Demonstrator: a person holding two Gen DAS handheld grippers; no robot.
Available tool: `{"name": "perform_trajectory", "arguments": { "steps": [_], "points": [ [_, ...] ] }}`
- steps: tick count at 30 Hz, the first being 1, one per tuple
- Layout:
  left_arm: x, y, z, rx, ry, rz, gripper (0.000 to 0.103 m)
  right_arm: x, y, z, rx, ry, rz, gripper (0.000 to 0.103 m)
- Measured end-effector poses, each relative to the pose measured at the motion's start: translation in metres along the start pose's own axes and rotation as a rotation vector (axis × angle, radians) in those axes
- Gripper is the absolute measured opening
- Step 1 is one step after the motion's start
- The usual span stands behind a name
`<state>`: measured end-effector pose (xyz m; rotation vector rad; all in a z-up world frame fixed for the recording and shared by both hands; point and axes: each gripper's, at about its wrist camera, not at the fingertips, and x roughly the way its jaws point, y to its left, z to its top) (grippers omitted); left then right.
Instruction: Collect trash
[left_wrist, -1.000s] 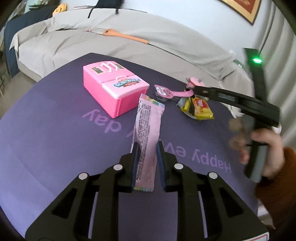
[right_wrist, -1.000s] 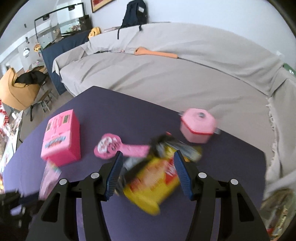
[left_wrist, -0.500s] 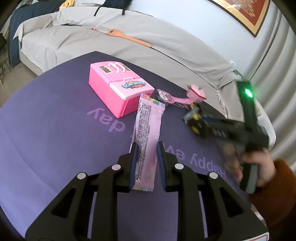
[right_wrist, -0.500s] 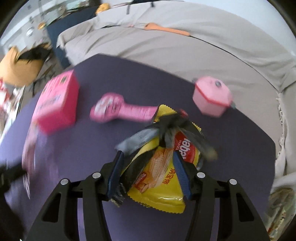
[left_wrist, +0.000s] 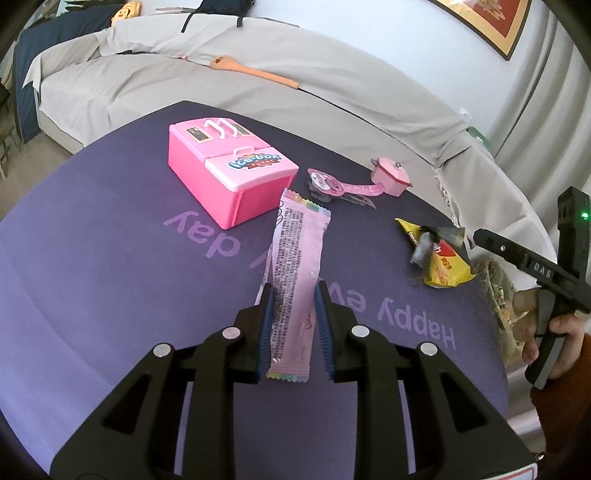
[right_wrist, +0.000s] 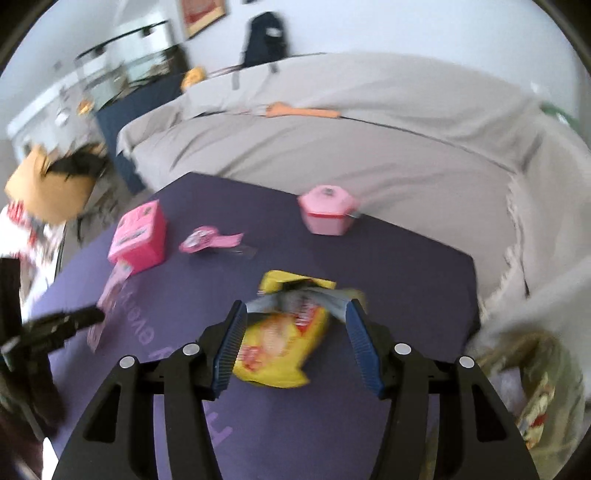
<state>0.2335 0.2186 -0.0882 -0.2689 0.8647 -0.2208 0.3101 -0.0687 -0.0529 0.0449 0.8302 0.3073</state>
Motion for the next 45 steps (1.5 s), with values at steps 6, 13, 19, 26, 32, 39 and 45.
{"name": "perform_trajectory", "arguments": {
  "steps": [6,13,19,26,32,39,45],
  "points": [
    [0.003,-0.007,-0.001,0.014,0.010,-0.001,0.021,0.023,0.005,0.005,-0.010,0.006,-0.040,0.053],
    [0.003,-0.006,0.000,0.002,0.007,-0.003,0.021,0.066,0.043,0.009,-0.106,0.050,-0.124,0.053],
    [0.004,-0.008,0.000,0.005,0.008,0.022,0.021,0.091,0.034,0.009,-0.056,0.128,-0.144,0.030],
    [0.001,-0.012,-0.003,-0.006,0.007,-0.002,0.021,0.068,0.045,0.017,-0.131,0.148,-0.145,0.012],
    [-0.011,-0.026,-0.001,0.010,-0.007,-0.019,0.021,0.012,0.052,0.034,-0.168,0.057,-0.130,0.012],
    [-0.032,-0.044,0.012,0.036,-0.050,-0.030,0.021,-0.026,0.043,0.040,-0.154,0.001,-0.117,0.012],
    [-0.039,-0.059,0.019,0.043,-0.050,-0.047,0.021,-0.041,0.034,0.037,-0.139,-0.025,-0.110,0.012]
  ]
}}
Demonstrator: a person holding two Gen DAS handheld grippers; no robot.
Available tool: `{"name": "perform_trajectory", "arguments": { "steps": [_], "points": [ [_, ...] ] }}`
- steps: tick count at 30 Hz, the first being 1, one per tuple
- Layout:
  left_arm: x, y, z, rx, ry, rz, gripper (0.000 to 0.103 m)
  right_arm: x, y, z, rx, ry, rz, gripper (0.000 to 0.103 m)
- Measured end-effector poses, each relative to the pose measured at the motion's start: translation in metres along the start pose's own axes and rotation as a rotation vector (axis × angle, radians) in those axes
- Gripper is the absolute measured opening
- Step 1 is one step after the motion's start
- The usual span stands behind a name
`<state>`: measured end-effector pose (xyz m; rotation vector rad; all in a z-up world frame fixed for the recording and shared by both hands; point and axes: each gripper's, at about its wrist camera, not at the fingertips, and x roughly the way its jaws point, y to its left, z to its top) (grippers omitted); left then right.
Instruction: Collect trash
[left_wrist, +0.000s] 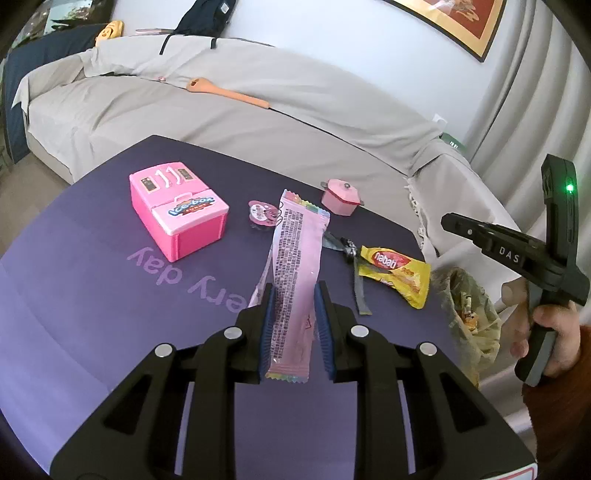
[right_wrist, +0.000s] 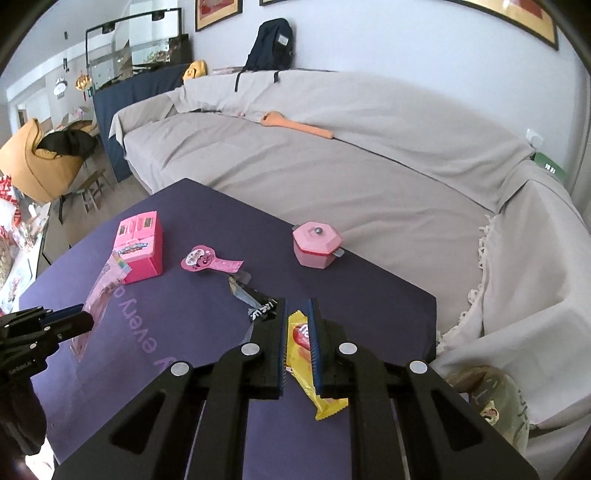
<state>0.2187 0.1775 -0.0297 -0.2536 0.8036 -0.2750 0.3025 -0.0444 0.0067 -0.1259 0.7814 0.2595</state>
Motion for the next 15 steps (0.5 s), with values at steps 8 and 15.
{"name": "perform_trajectory", "arguments": {
  "steps": [8,15],
  "points": [
    [-0.013,-0.024,0.019,0.023,-0.030,-0.004,0.021,-0.030,-0.014,-0.007,0.027,-0.069,0.020,0.012],
    [-0.017,-0.055,0.030,0.071,-0.056,-0.027,0.021,-0.056,-0.036,-0.017,0.055,-0.121,0.043,0.012]
  ]
}}
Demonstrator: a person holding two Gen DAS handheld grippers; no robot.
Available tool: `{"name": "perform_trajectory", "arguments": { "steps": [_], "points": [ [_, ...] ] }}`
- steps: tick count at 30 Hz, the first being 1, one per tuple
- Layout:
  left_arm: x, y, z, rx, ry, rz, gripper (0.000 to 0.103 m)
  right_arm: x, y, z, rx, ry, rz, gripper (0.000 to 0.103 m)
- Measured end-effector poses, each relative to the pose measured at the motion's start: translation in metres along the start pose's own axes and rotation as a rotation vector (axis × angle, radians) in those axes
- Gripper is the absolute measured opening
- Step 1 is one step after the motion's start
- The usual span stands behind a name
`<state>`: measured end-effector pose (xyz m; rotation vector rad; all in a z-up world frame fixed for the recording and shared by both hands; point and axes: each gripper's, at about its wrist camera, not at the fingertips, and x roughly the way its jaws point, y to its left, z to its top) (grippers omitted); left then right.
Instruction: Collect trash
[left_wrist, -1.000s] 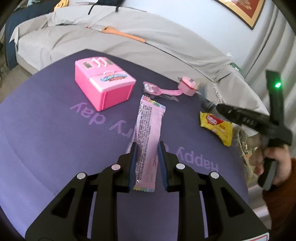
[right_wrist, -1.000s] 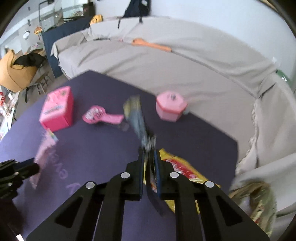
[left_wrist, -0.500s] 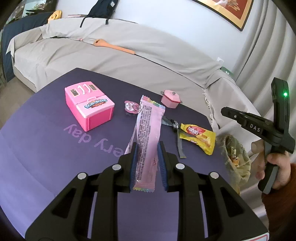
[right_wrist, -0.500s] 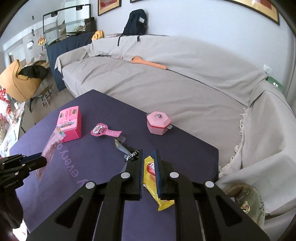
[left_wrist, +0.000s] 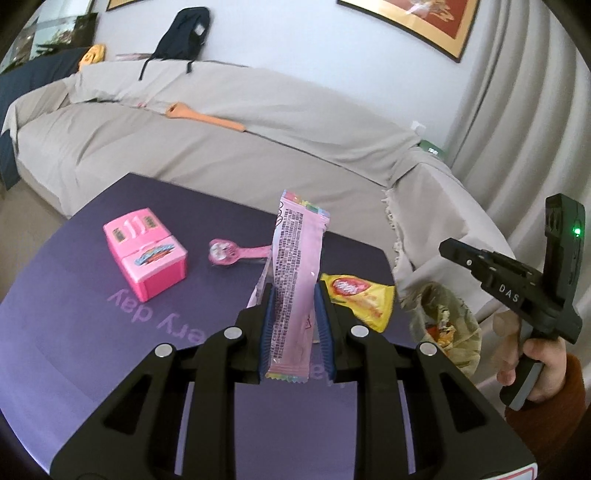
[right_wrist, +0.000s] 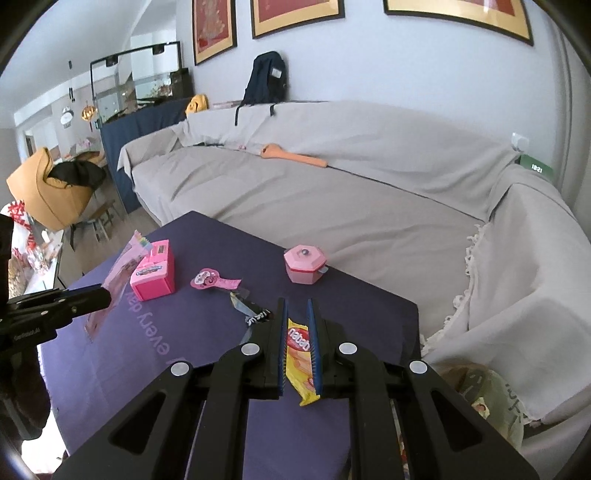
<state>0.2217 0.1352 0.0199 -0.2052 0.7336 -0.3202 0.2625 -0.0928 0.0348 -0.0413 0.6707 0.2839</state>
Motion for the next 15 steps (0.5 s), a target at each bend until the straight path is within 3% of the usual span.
{"name": "perform_trajectory", "arguments": {
  "steps": [3,5,6,7,8,15],
  "points": [
    [0.000,-0.003,0.004,0.006,-0.002,0.012,0.021,-0.001,-0.001,-0.004,-0.017,-0.004,0.010,0.012],
    [0.001,0.001,0.006,-0.003,-0.005,0.030,0.021,0.008,0.003,-0.010,-0.022,0.017,0.074,0.014],
    [0.001,0.005,0.007,-0.013,-0.004,0.039,0.021,0.018,0.005,-0.014,-0.016,0.035,0.098,0.024],
    [0.002,0.009,0.007,-0.025,-0.001,0.047,0.021,0.026,0.008,-0.017,-0.013,0.045,0.103,0.042],
    [0.002,0.014,0.006,-0.036,0.004,0.052,0.021,0.036,0.012,-0.021,-0.016,0.052,0.110,0.048],
    [0.008,0.044,-0.008,-0.066,0.008,0.108,0.021,0.118,0.066,-0.036,-0.194,0.086,0.087,0.050]
  ]
}}
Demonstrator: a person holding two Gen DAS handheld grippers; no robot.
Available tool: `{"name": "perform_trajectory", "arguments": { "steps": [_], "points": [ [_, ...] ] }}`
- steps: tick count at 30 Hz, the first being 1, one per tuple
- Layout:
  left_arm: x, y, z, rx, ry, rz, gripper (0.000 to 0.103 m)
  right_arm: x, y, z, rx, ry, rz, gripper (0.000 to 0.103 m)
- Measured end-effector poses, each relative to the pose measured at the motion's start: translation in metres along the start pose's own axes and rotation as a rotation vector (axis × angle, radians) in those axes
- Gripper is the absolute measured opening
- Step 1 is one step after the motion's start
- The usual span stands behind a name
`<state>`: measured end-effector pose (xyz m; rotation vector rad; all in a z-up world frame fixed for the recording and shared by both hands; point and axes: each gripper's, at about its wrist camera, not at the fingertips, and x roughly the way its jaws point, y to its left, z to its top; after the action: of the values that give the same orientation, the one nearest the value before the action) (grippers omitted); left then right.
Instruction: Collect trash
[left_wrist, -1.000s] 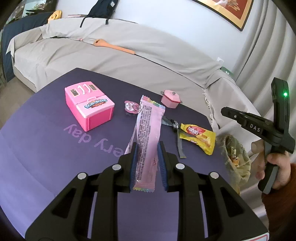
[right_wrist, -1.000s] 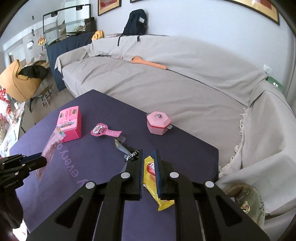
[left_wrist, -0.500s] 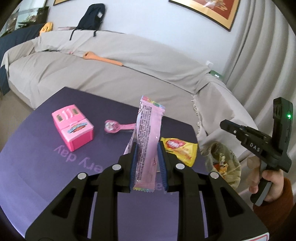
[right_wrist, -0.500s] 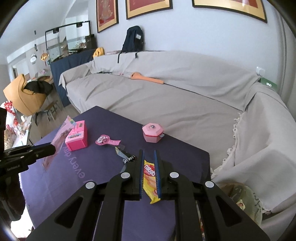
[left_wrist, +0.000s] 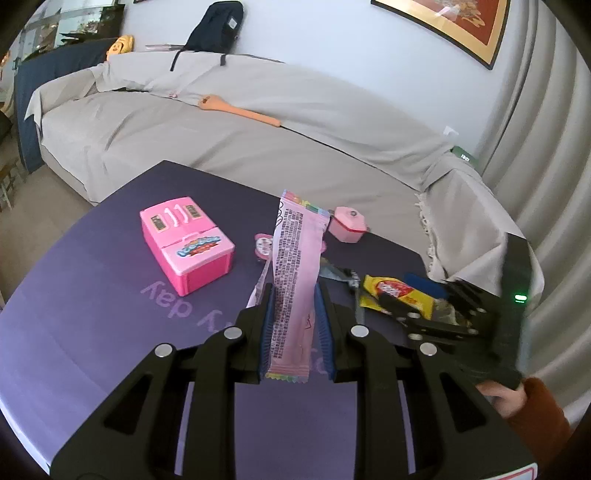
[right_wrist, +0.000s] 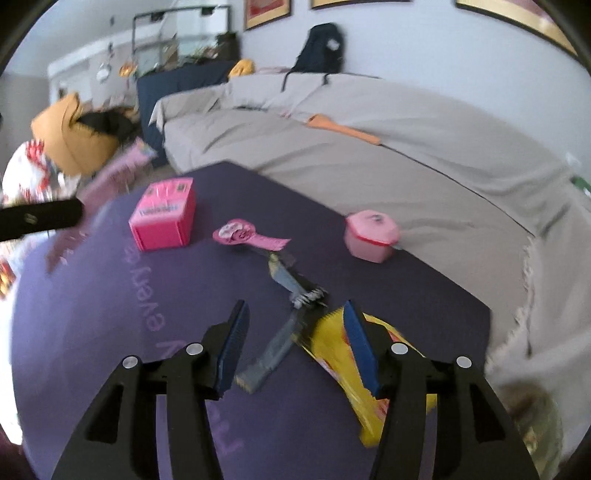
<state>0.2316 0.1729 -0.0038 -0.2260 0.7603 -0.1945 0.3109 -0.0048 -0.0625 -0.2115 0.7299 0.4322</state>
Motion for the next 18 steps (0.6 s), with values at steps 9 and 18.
{"name": "perform_trajectory", "arguments": {
  "steps": [9,18],
  "points": [
    [0.013,0.015,-0.003,-0.004,-0.015,0.001,0.021,0.075,-0.009,0.005,0.091,0.172,-0.022,0.030],
    [0.012,0.006,0.004,-0.017,-0.024,0.014,0.021,0.016,-0.013,0.012,0.106,0.042,0.036,0.025]
  ]
}}
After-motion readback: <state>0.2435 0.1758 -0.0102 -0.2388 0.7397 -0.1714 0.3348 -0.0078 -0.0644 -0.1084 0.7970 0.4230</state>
